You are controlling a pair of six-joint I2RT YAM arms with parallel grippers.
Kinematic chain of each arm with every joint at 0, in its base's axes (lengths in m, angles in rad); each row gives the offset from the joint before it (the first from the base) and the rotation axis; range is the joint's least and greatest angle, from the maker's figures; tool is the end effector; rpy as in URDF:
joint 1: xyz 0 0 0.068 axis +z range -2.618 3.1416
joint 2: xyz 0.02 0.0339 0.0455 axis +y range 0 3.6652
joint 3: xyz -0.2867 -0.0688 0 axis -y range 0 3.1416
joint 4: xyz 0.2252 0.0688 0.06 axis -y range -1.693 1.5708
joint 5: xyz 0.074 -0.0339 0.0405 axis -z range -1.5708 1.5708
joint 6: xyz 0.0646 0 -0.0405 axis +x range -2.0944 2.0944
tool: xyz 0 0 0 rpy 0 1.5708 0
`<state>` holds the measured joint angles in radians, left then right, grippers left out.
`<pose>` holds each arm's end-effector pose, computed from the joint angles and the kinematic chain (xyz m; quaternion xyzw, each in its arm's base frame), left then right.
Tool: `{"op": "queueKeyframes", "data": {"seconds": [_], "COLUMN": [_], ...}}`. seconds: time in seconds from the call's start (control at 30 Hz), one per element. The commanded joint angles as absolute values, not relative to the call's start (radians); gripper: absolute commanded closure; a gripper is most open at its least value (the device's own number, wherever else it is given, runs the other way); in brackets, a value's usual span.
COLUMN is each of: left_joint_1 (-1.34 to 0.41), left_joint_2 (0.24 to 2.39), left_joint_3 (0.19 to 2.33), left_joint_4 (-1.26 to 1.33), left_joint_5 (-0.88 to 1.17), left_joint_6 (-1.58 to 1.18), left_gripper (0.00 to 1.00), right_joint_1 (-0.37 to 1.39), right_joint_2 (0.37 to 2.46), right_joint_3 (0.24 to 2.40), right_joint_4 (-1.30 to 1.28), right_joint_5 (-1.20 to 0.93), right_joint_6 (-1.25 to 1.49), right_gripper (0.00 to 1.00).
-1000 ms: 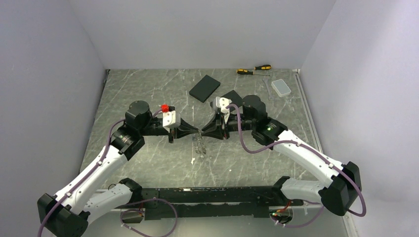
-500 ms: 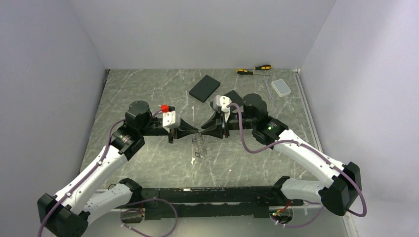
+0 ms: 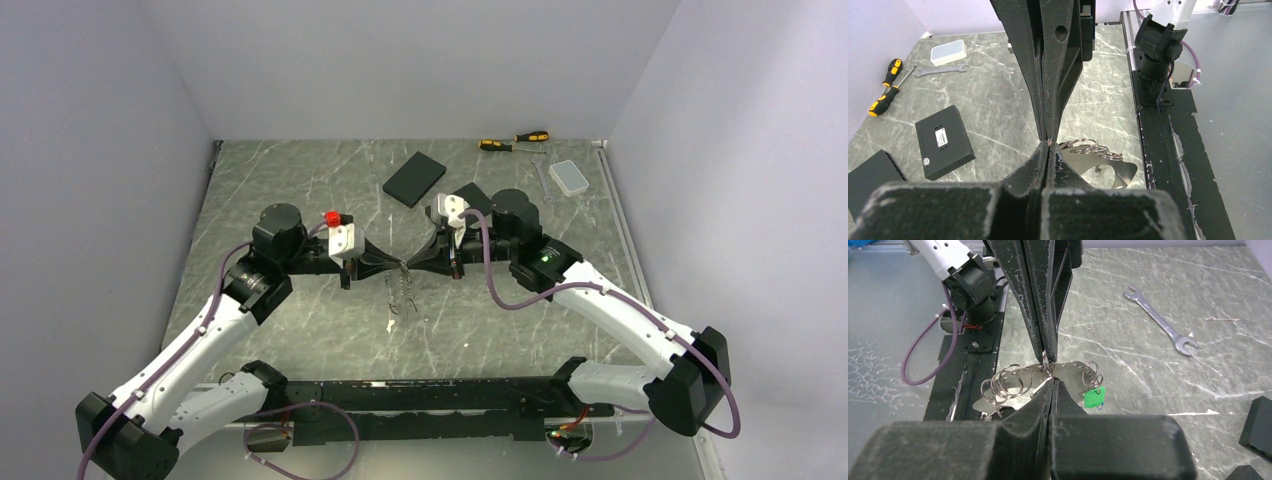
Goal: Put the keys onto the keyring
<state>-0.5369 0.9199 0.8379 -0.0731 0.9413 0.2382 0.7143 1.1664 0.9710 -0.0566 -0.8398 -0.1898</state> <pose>0.1334 -0.1402 0.3656 0.5289 0.5155 -0.4269 0.5218 0.1598 0.2022 0.3630 -0.5399 0.5401 0.4562 0.4568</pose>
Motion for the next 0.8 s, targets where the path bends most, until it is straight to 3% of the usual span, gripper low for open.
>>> {"op": "queueKeyframes", "data": {"seconds": [0.0,0.77], "left_joint_1": [-0.535,-0.534], "left_joint_2": [0.903,0.944], "left_joint_3": [0.853,0.791], "left_joint_4": [-0.017,0.369], "left_joint_5": [0.947,1.071], "left_joint_6": [0.214,-0.092], "left_gripper": [1.0,1.0], "right_joint_1": [0.715,0.719], "right_joint_2": [1.149,1.196], "right_joint_3": [0.97,0.976], "right_joint_4": [0.043,0.167], "right_joint_5": [-0.866,-0.885], "right_joint_6": [-0.183,-0.065], "right_gripper": [1.0,1.0]}}
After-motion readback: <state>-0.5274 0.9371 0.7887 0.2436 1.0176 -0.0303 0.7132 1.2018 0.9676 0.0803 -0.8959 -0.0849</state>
